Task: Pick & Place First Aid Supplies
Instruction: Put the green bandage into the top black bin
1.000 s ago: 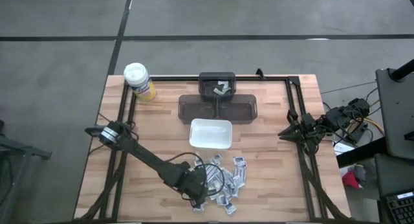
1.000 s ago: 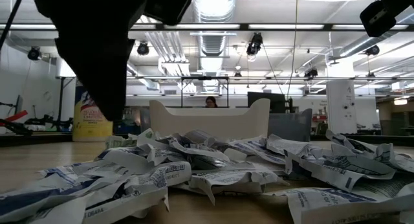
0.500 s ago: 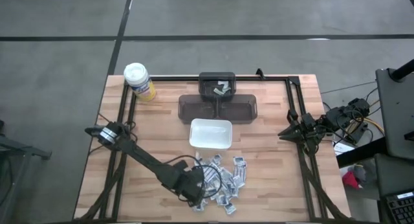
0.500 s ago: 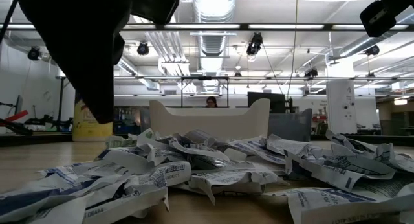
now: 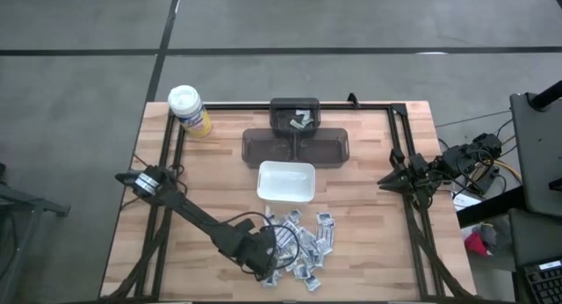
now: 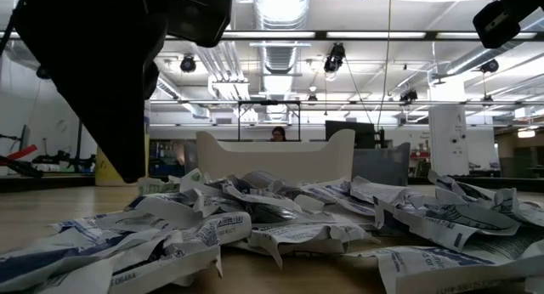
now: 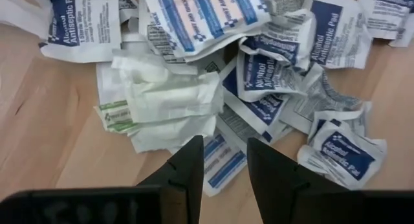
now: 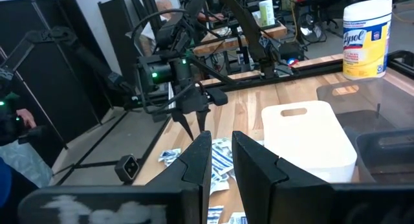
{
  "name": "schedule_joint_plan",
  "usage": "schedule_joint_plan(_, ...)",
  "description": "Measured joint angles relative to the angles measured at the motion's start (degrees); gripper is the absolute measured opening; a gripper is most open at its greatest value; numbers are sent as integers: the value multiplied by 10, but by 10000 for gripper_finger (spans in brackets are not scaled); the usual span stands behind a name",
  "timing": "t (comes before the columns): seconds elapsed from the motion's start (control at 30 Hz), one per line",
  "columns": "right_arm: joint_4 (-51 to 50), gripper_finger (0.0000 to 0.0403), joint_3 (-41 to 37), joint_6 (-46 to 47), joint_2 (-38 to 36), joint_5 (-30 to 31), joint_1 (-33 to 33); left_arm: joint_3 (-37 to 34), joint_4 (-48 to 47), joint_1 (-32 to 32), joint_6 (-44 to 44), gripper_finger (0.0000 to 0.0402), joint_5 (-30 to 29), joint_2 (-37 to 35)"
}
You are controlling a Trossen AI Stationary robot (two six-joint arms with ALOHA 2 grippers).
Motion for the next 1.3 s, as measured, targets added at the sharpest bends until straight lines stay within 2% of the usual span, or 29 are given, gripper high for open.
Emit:
schedule_joint_plan(0.57,0,59,0,-6,0,0,0,-18,28,0,-4,112,-15,2)
schedule_joint_plan(0.97,0,59,0,-6,0,0,0,-22,24,0,-28,112,-21,0)
schedule_joint_plan(1.17,0,59,0,-6,0,0,0,-13,-14,0,-31,112,-34,-2)
schedule_joint_plan(1.3,0,59,0,-6,0,0,0,-18,3,0,-31,112,-34,-2)
